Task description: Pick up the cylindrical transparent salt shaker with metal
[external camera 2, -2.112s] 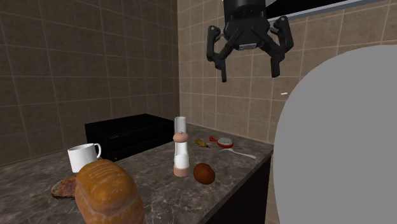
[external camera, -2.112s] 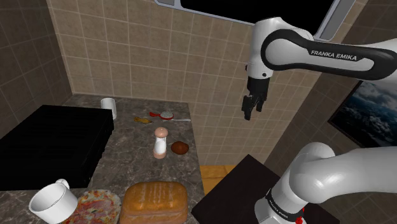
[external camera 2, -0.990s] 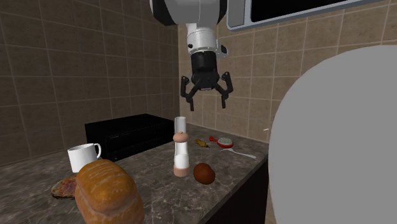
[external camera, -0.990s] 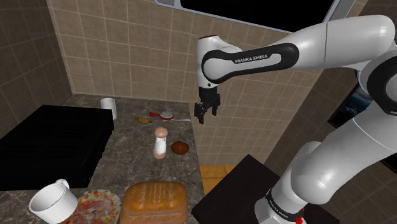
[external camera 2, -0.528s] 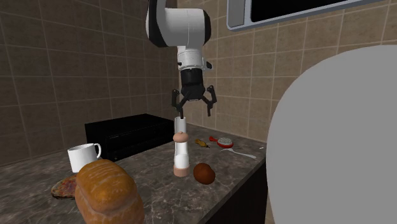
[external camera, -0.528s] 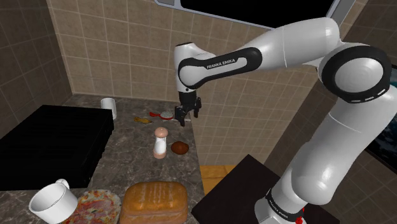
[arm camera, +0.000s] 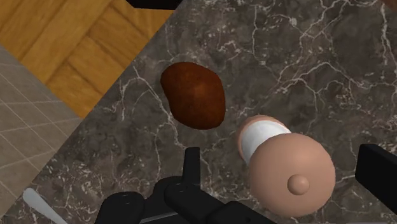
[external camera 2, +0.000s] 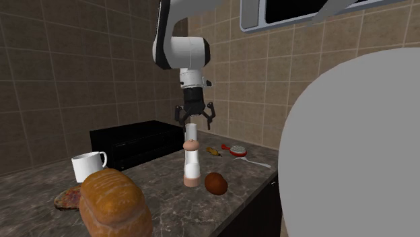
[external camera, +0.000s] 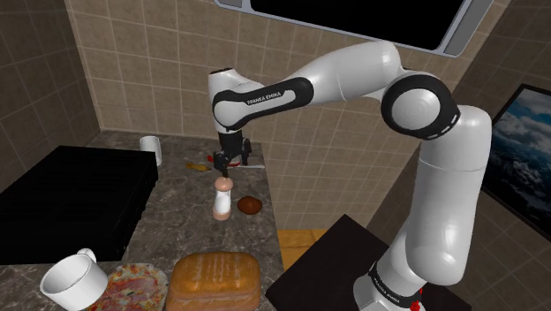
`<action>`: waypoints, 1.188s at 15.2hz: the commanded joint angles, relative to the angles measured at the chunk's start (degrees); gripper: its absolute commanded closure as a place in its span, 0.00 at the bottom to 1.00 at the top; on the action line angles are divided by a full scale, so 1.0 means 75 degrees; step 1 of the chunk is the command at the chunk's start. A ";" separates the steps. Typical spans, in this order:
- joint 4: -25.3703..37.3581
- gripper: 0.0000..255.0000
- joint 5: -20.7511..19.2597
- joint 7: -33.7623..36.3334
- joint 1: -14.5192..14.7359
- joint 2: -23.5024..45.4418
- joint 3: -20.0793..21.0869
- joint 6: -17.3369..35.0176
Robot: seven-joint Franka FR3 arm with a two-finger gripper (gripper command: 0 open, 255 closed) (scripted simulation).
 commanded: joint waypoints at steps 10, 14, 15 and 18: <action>0.1509 0.00 -0.0255 0.0171 0.0293 0.1781 -0.0014 0.0259; 0.1451 1.00 -0.0269 0.0195 0.0302 0.1859 -0.0020 0.0392; 0.1482 1.00 -0.0271 0.0199 0.0307 0.1880 -0.0020 0.0382; 0.1467 1.00 -0.0271 0.0198 0.0305 0.1871 -0.0020 0.0388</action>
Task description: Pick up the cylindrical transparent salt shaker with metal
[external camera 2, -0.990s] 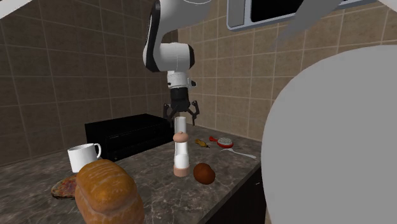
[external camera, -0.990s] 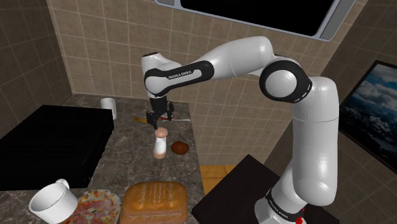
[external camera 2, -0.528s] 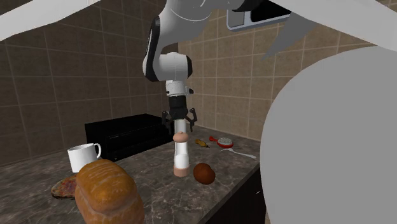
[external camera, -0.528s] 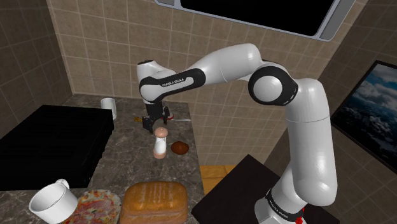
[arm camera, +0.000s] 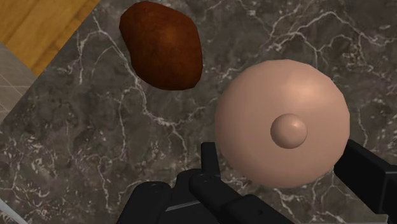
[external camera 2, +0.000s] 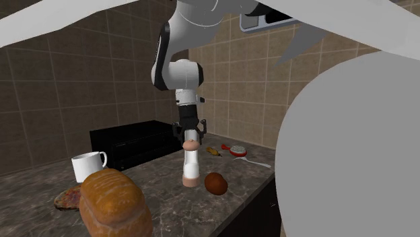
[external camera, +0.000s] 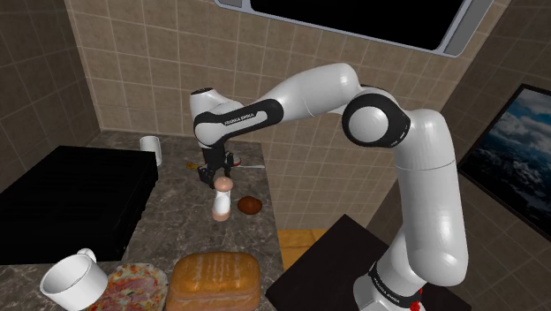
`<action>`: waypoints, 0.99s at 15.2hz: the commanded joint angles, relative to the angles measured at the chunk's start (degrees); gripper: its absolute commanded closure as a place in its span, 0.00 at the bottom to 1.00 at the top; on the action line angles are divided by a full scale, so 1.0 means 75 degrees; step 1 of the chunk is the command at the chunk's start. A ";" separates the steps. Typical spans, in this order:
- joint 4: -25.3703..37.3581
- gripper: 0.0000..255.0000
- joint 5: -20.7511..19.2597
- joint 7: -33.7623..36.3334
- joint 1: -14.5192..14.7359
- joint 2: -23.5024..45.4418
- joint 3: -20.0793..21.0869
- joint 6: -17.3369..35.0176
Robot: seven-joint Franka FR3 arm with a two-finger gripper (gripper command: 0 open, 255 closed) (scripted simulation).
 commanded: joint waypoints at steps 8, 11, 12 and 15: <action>0.0072 1.00 0.0029 -0.0038 -0.0016 -0.0148 0.0011 -0.0237; 0.0181 1.00 0.0053 -0.0064 -0.0020 -0.0279 0.0024 -0.0476; 0.0221 1.00 0.0061 -0.0072 -0.0021 -0.0321 0.0028 -0.0556; 0.0351 1.00 0.0084 -0.0097 -0.0022 -0.0438 0.0039 -0.0802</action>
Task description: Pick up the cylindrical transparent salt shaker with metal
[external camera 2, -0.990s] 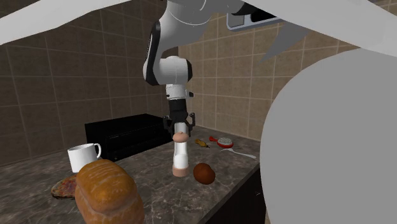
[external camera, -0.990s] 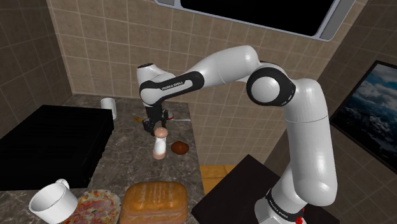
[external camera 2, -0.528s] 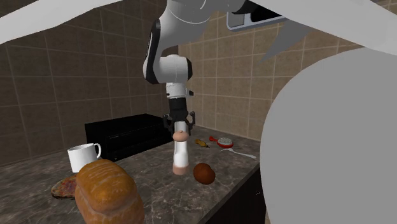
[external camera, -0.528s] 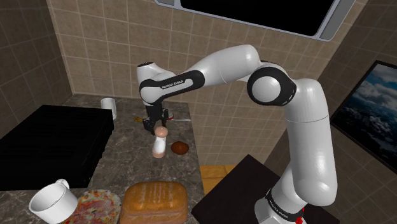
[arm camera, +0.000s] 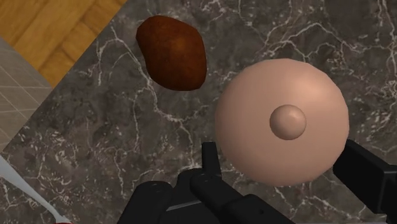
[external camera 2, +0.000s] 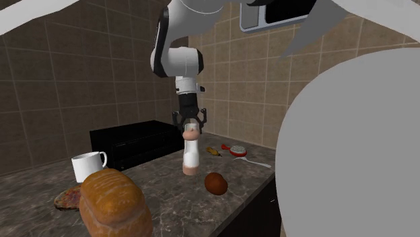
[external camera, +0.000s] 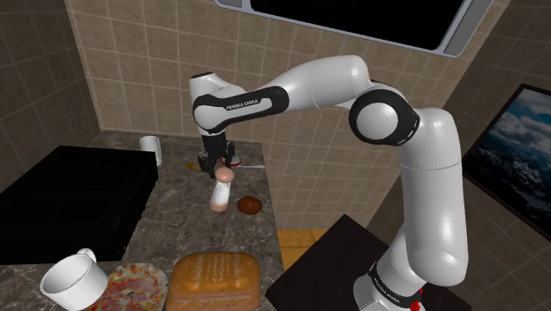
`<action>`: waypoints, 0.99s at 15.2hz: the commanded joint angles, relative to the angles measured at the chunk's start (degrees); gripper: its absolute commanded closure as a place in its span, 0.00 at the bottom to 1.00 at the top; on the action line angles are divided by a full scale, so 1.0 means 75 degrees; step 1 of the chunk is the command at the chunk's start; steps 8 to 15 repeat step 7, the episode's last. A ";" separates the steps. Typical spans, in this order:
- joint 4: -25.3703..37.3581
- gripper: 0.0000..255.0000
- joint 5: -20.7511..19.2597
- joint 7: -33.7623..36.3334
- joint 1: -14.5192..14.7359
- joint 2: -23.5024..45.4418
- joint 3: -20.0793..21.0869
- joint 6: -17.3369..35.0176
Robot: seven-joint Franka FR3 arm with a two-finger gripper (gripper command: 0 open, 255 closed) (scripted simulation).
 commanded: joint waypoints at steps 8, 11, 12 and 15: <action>0.0278 1.00 0.0045 -0.0049 -0.0001 -0.0238 0.0022 -0.0513; 0.0278 1.00 0.0045 -0.0049 -0.0001 -0.0238 0.0022 -0.0513; 0.0278 1.00 0.0045 -0.0049 -0.0001 -0.0238 0.0022 -0.0513; 0.0278 1.00 0.0045 -0.0049 -0.0001 -0.0238 0.0022 -0.0513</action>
